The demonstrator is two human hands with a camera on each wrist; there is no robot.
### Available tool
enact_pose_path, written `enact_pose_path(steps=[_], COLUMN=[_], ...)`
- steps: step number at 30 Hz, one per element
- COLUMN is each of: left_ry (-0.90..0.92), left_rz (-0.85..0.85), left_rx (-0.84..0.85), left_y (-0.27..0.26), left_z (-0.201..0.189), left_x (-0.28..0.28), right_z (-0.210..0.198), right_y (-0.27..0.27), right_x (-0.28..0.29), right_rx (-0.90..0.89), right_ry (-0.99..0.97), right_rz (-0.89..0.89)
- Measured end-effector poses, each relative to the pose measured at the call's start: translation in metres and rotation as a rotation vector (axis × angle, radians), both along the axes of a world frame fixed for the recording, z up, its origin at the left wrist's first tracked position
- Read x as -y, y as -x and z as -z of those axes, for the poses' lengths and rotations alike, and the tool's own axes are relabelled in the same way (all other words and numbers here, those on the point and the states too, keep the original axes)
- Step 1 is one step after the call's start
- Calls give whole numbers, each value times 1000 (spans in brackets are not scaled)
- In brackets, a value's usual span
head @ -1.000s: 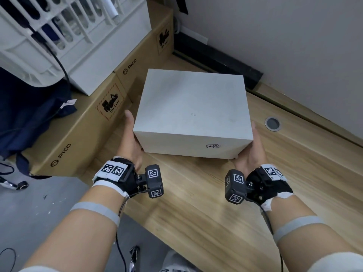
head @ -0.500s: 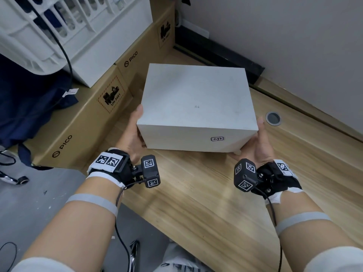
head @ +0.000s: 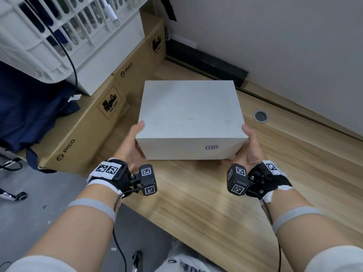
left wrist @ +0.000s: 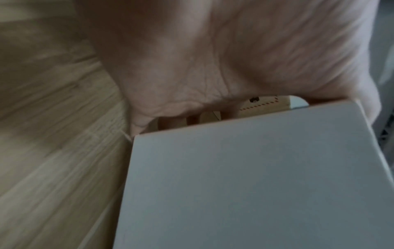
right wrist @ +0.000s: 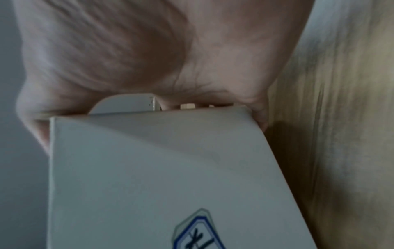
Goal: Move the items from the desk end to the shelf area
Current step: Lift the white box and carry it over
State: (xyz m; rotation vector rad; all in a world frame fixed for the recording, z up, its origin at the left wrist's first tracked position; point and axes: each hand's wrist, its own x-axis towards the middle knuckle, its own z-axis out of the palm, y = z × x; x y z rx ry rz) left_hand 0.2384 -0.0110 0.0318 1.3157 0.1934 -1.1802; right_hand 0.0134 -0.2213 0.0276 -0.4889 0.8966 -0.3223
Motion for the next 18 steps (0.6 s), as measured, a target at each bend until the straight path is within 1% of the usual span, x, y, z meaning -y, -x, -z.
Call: enact_pose_path(steps=[2, 6, 10, 14, 16, 18], left_ry=[3, 17, 36, 22, 20, 18], left_rz=[-17, 18, 70, 149, 176, 207], left_rx=[-20, 60, 107, 223, 259, 263], left_y=[9, 32, 66, 129, 175, 231], left_z=[-8, -29, -60, -94, -111, -123], left_x=[4, 12, 27, 59, 81, 105], right_z=[-7, -29, -57, -88, -100, -111], right_y=[10, 40, 85, 160, 212, 276], right_x=[-1, 2, 11, 24, 29, 36], right_rx=[-11, 12, -1, 0, 6, 22], right_ry=[5, 34, 91, 128, 142, 155], right_rz=[22, 55, 96, 161, 200, 235])
